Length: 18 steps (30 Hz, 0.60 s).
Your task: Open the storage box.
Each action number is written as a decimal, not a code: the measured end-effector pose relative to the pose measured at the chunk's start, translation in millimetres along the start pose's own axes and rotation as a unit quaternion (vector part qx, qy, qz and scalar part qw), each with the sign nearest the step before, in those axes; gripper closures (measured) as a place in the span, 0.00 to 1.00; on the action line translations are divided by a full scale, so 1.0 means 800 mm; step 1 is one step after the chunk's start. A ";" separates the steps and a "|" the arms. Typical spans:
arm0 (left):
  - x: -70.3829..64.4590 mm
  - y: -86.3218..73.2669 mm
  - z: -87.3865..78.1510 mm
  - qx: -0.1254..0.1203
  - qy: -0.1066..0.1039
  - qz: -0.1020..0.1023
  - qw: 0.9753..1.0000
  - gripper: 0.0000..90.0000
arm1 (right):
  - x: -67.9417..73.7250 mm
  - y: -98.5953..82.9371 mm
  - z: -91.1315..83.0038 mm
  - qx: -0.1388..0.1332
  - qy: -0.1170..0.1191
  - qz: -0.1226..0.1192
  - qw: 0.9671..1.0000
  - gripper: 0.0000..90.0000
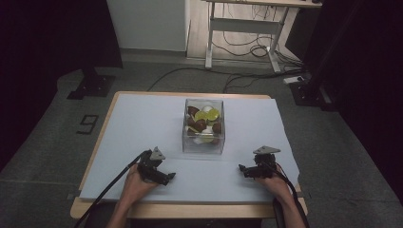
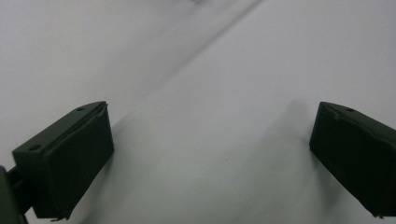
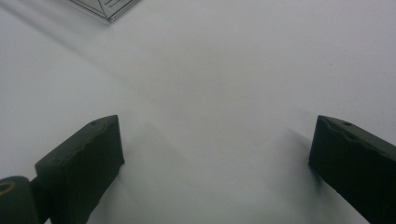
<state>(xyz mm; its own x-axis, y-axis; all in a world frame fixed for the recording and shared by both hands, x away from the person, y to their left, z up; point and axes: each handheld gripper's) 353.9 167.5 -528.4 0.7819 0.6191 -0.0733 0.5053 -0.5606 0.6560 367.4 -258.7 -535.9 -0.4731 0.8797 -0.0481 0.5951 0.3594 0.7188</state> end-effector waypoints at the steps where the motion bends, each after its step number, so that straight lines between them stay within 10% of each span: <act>1: 0.000 0.000 0.000 0.000 0.000 0.000 1.000 0.00 | 0.000 0.000 0.000 0.000 0.000 0.000 1.000 0.03; 18: -0.004 0.003 -0.002 -0.016 -0.005 -0.018 1.000 0.00 | -0.001 0.001 -0.004 0.007 0.006 -0.009 1.000 0.05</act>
<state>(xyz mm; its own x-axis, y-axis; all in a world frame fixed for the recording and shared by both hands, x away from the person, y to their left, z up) 351.7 164.9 -525.5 0.7674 0.6325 -0.1046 0.5214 -0.5207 0.6760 366.1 -260.0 -533.2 -0.4921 0.8690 -0.0520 0.5959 0.3798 0.7076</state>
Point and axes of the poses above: each handheld gripper's, and its own axes: z roughly forward along the jaws, y roughly out of its top, x roughly to its left, and after that the axes turned 5 degrees about -y, right-handed
